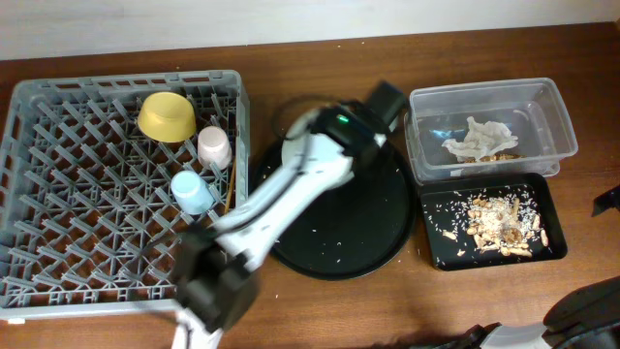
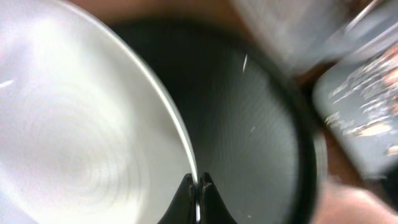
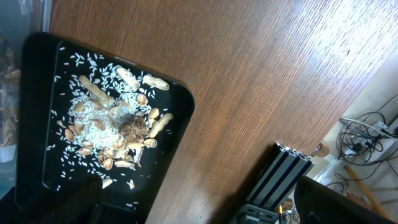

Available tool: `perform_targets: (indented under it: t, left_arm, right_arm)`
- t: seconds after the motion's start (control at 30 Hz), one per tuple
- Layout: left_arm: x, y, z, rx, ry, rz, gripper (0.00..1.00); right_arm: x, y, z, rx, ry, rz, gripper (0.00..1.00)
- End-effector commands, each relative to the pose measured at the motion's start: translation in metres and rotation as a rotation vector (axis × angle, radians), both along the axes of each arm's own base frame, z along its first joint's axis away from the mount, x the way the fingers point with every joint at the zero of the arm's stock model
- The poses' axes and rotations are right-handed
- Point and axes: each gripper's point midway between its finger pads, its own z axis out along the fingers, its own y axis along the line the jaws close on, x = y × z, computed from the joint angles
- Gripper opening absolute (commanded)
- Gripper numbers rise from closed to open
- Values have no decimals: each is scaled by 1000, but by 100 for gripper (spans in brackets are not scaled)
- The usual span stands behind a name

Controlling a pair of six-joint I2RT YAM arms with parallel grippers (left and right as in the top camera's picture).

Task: Sort waste into correct bins and load items into the dishwasher rack
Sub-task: 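Grasp the white plate with the left gripper and stand it in the rack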

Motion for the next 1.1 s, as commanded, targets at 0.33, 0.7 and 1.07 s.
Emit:
perform_targets:
  t: [0.33, 0.7, 1.07]
  left_arm:
    - [-100, 224, 182, -1011, 140, -67, 0]
    - [-44, 294, 72, -1200, 107, 166, 0]
    - [-36, 290, 41, -1128, 59, 105, 1]
  right_arm:
    - [-1, -1, 5, -18, -7, -3, 99]
    - [-1, -1, 5, -18, -7, -3, 99]
    - [-1, -1, 5, -18, -7, -2, 99]
